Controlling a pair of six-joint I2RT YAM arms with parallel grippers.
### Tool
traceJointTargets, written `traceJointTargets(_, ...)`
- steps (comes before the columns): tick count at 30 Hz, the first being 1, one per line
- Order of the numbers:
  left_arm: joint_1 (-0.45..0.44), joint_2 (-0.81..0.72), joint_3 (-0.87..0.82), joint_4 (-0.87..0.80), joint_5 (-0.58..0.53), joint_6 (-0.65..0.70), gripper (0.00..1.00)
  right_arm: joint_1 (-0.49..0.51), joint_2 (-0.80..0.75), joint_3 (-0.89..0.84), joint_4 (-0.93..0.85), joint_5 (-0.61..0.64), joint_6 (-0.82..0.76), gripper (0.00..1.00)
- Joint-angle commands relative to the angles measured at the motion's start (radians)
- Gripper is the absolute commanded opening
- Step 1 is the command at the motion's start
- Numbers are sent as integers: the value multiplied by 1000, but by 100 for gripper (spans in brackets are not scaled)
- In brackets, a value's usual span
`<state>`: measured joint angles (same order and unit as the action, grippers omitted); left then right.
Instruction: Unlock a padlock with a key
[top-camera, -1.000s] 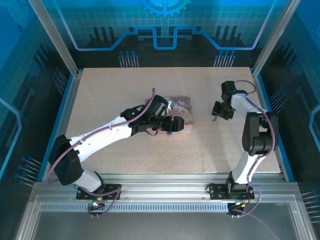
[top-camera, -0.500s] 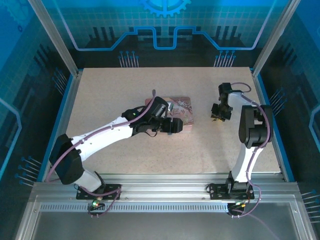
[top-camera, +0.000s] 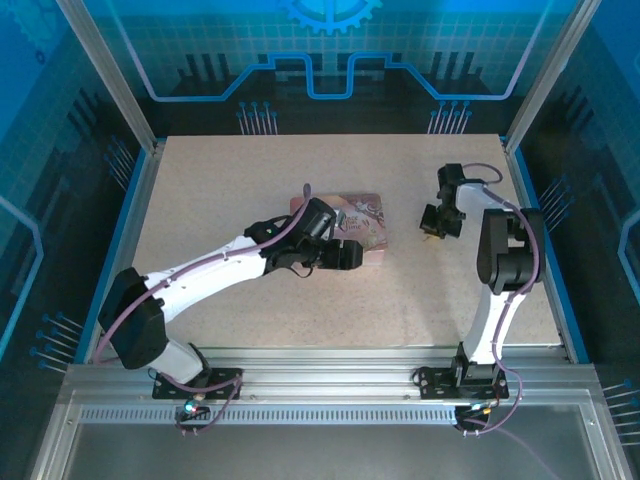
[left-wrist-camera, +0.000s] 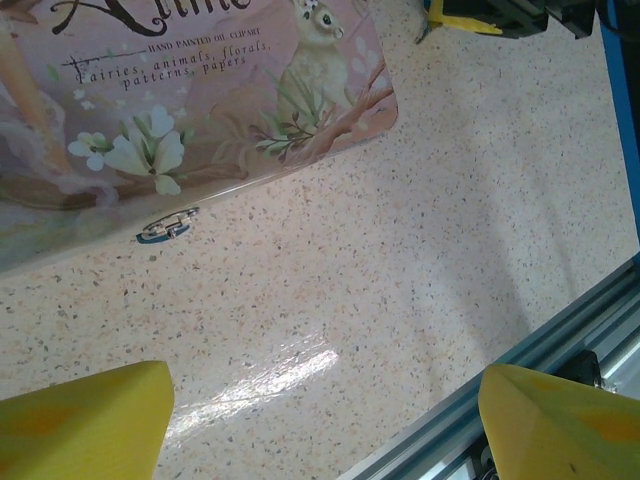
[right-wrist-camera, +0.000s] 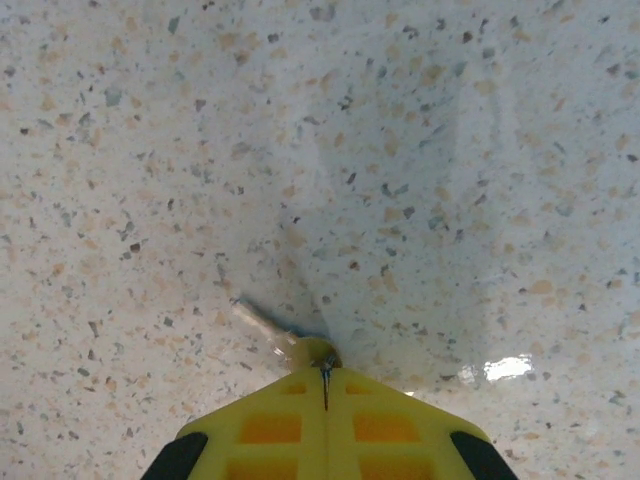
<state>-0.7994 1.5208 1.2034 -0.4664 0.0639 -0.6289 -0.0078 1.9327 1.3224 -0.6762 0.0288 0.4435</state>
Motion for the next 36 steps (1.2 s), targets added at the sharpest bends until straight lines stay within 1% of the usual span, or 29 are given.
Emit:
traceJointTargets(1,23,-51,-20,20,-10,-14,81,-1,-140,-26,-4,-51,-21,0)
traceJointTargets(8,137,-121,-35,65,58,-36,81,34,-389,-64,30,-228,-69,0)
traceJointTargets(12,206,-160,-45,99,125,-50,81,56,-524,-88,95,-398,-91,0)
traceJointTargets(15,241,-193,-52,136,168,-52,81,88,-607,-97,132,-478,-113,0)
traceJointTargets(19,266,-223,-53,188,225,-57,79,143,-687,-106,175,-550,-125,0)
traceJointTargets(24,271,-238,-65,292,289,-86,76,215,-751,-113,197,-570,-109,0)
traceJointTargets(29,270,-231,-86,428,348,-154,73,306,-807,-150,237,-508,-95,0)
traceJointTargets(33,266,-212,-99,537,387,-226,70,365,-821,-176,266,-472,-86,0)
traceJointTargets(36,250,-197,-90,558,391,-239,70,401,-824,-184,281,-459,-85,0)
